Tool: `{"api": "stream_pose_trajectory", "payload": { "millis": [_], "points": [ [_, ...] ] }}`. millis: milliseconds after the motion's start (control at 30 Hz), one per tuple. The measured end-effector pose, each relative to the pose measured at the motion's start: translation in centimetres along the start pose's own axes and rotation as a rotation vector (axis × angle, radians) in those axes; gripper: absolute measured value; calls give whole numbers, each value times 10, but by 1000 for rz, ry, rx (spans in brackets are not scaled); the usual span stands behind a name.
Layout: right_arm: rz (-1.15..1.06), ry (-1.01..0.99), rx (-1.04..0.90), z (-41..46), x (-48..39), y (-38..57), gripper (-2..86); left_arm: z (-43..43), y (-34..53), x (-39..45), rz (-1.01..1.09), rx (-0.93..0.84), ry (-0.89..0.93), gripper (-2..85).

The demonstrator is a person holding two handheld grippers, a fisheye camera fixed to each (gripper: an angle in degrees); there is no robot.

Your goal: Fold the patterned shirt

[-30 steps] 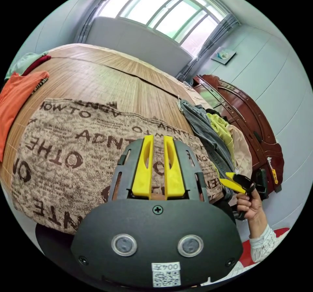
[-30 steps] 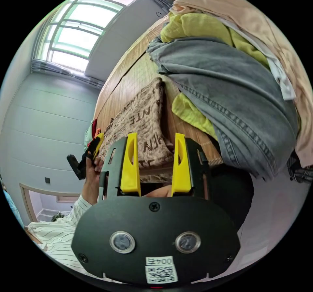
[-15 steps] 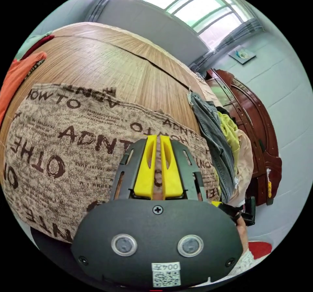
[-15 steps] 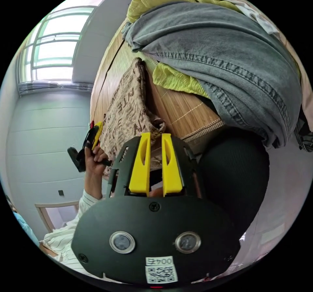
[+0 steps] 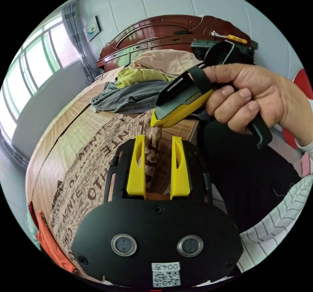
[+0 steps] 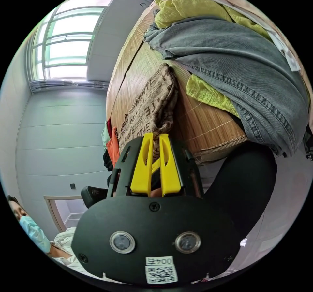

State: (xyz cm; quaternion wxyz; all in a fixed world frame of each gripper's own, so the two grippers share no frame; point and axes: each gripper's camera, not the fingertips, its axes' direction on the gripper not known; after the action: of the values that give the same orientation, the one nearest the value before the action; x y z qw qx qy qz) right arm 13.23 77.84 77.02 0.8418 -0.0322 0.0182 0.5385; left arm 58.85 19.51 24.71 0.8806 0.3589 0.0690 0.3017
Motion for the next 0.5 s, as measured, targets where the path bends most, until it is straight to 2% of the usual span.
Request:
{"api": "stream_pose_trajectory", "payload": {
  "millis": [33, 100, 267, 500],
  "points": [
    [-5, -11, -3, -1, 4, 0, 52, 1, -3, 6, -15, -2, -49, 61],
    [-17, -42, 22, -7, 14, 1, 73, -1, -5, 7, -55, 20, -29, 38],
    [85, -301, 17, -17, 71, -17, 210, -18, -4, 16, -78, 72, -46, 21],
    [77, -316, -129, 4, 73, -70, 221, -23, -1, 34, -34, 90, -85, 18]
  ]
}}
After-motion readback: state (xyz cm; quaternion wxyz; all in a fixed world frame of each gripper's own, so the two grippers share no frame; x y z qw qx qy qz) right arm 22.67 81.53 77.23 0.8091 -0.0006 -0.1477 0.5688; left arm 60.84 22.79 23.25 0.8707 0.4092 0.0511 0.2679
